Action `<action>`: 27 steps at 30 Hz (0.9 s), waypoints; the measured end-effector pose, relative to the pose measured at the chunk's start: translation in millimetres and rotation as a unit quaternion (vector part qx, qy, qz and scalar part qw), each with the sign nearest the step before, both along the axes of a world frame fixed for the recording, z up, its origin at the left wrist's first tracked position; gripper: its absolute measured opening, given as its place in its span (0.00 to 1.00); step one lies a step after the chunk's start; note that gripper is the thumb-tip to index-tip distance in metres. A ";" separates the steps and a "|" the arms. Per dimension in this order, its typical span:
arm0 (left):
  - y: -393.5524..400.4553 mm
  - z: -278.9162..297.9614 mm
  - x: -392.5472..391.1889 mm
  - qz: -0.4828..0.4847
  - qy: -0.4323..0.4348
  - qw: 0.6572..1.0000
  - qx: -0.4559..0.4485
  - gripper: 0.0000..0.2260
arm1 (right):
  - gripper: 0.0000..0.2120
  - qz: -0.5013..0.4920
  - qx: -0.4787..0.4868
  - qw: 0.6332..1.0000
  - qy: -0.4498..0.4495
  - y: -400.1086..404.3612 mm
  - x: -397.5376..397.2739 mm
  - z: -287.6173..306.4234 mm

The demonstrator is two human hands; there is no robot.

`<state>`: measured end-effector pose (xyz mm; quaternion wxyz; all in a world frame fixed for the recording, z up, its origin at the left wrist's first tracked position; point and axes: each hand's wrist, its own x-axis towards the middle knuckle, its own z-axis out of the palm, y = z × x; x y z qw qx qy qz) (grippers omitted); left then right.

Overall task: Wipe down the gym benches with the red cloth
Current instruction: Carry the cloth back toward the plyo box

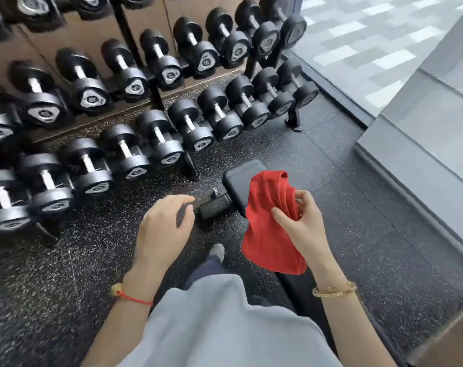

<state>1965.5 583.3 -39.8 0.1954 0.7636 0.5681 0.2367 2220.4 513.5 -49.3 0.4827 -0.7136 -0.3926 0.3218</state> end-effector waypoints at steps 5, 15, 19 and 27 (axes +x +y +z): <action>-44.1 1.6 -62.9 0.121 0.001 0.993 0.006 0.09 | 0.13 0.127 -0.012 0.992 0.011 22.6 -47.8 1.5; -112.9 -4.9 -206.2 0.325 0.010 0.945 -0.012 0.10 | 0.13 0.328 -0.015 0.945 0.012 61.2 -215.9 -1.8; -134.0 -3.0 -283.5 0.389 0.014 0.921 -0.003 0.10 | 0.14 0.383 -0.019 0.924 0.010 70.5 -308.0 -4.4; -166.2 7.3 -441.1 0.446 0.040 0.894 0.016 0.09 | 0.16 0.456 -0.017 0.889 0.044 73.9 -500.5 -2.4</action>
